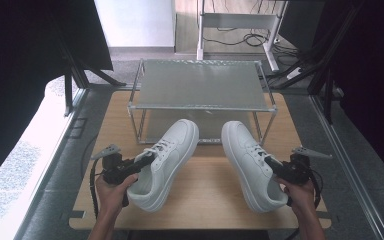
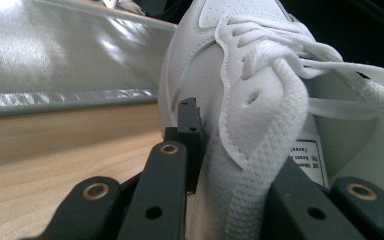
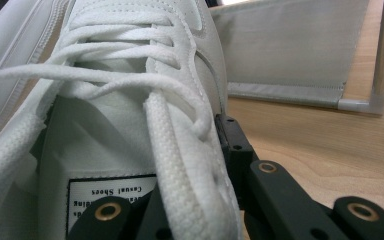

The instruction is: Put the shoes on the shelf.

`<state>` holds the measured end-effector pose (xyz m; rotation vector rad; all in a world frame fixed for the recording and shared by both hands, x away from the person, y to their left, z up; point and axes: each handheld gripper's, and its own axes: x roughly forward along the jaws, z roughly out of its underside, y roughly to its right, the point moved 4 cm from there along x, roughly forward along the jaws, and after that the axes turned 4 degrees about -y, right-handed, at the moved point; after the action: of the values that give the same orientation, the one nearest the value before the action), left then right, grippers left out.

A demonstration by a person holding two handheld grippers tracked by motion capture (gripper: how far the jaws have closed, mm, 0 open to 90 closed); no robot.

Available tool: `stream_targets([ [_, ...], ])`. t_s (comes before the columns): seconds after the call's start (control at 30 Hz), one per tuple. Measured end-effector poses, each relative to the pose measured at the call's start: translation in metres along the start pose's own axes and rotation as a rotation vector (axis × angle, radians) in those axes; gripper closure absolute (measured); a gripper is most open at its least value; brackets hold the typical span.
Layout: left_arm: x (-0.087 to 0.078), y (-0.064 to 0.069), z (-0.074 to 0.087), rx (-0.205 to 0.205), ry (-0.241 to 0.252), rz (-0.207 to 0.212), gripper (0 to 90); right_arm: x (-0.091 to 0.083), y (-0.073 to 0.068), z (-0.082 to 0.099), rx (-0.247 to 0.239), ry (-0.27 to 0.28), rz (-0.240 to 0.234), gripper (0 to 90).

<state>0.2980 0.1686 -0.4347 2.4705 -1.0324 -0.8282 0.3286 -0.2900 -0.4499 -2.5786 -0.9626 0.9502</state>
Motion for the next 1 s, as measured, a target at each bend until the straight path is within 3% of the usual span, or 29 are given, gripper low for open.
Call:
stream_targets([
  [0.57,-0.014,0.009,-0.014,0.011,0.071,0.022,82.8,-0.007,-0.006,-0.012,0.03,0.07,-0.022,86.3],
  [0.73,-0.017,0.008,-0.024,0.012,0.09,0.009,82.8,-0.008,-0.012,-0.022,0.015,0.091,-0.03,86.4],
  [1.0,-0.015,0.013,-0.038,0.009,0.114,0.032,82.9,-0.011,-0.015,-0.037,0.023,0.139,-0.048,86.5],
])
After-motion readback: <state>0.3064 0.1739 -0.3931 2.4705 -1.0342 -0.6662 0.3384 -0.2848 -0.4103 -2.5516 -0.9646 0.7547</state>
